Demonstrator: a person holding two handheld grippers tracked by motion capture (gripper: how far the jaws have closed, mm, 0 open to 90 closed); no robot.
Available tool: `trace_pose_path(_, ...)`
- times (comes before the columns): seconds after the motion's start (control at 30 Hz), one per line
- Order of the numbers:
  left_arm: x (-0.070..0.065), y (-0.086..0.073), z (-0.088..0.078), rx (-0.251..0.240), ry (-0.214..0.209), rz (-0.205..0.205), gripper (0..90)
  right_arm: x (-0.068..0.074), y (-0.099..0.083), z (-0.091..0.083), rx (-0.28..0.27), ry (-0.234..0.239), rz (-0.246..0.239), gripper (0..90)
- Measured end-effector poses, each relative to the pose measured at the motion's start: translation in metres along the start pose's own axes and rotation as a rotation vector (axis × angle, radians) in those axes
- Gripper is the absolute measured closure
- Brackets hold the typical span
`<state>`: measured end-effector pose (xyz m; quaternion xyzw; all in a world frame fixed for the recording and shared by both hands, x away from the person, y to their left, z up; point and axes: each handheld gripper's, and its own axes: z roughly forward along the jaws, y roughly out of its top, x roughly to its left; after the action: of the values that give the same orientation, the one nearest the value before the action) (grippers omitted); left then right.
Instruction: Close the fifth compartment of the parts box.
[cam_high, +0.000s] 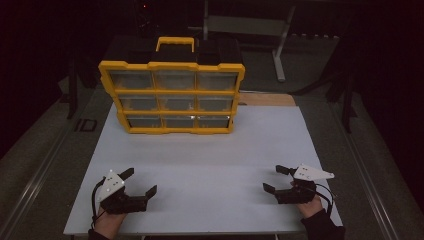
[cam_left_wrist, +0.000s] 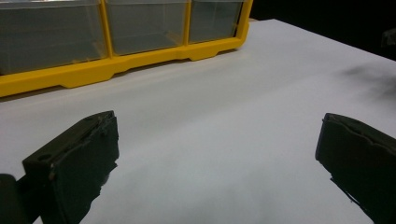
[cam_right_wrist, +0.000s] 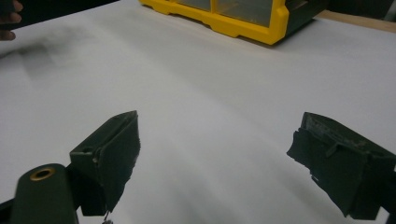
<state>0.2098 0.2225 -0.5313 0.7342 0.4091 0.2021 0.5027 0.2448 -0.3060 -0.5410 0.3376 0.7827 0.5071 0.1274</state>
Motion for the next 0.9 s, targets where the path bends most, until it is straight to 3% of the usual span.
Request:
trace_pose_path(0.3,0.0,0.0,0.0,0.0,-0.001,0.0,0.0,0.001,-0.008,0.005,0.036,-0.043,-0.025,12.2)
trace_pose_path(0.73,0.0,0.0,0.001,-0.002,-0.004,0.0,0.0,-0.004,-0.01,0.008,0.037,-0.059,-0.031,12.1)
trace_pose_path(0.9,0.001,-0.001,0.001,-0.003,-0.007,-0.004,0.0,-0.002,-0.01,0.011,0.047,-0.061,-0.054,12.1)
